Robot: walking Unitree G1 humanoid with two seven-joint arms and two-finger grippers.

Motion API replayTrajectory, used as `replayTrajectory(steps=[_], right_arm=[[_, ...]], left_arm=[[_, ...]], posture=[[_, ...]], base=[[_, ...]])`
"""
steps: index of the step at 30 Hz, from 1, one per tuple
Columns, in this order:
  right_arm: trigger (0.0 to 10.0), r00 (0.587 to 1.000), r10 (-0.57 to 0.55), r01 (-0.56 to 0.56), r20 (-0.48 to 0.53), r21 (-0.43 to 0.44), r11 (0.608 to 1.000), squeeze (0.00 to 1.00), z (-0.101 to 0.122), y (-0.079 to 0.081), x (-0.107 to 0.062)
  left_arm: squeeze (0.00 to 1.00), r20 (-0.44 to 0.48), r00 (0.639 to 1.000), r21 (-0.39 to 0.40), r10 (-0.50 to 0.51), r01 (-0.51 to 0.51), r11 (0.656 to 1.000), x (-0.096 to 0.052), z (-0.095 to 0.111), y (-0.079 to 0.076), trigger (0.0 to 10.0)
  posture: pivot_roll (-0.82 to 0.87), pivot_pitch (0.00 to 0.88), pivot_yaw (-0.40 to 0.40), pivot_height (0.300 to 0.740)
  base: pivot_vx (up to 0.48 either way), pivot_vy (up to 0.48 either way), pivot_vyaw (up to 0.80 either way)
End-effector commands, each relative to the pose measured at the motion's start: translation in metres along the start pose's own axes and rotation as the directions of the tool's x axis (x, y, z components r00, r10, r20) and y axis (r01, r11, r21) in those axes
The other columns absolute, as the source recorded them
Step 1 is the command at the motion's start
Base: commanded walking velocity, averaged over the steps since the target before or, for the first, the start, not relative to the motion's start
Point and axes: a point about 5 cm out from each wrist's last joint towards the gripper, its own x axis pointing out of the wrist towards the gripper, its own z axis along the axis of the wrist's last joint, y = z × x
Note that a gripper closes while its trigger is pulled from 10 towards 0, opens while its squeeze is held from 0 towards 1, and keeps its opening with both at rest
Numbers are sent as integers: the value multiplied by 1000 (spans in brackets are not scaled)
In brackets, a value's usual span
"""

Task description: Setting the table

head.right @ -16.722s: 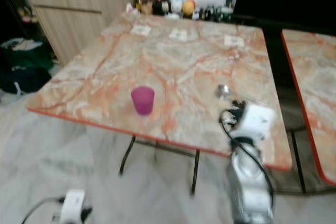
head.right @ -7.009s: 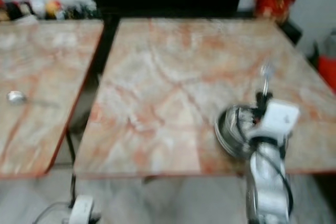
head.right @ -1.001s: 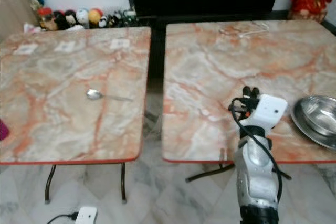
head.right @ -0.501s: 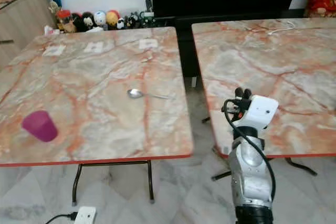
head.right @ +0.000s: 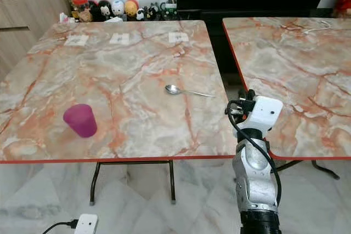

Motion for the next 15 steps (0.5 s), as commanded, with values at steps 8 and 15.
replayTrajectory(steps=[8,15], right_arm=[[10000,1000,9,-9,-3,-24,1000,0,-1,-3,-1],[10000,1000,18,-18,-22,-13,1000,0,-4,-3,-1]], left_arm=[[0,-12,1000,3,-4,4,1000,-1,-4,0,10000],[0,-10,1000,-2,-4,4,1000,-1,-3,-1,10000]], posture=[[-16,67,6,740],[-17,64,3,740]], base=[[0,0,617],[0,0,81]])
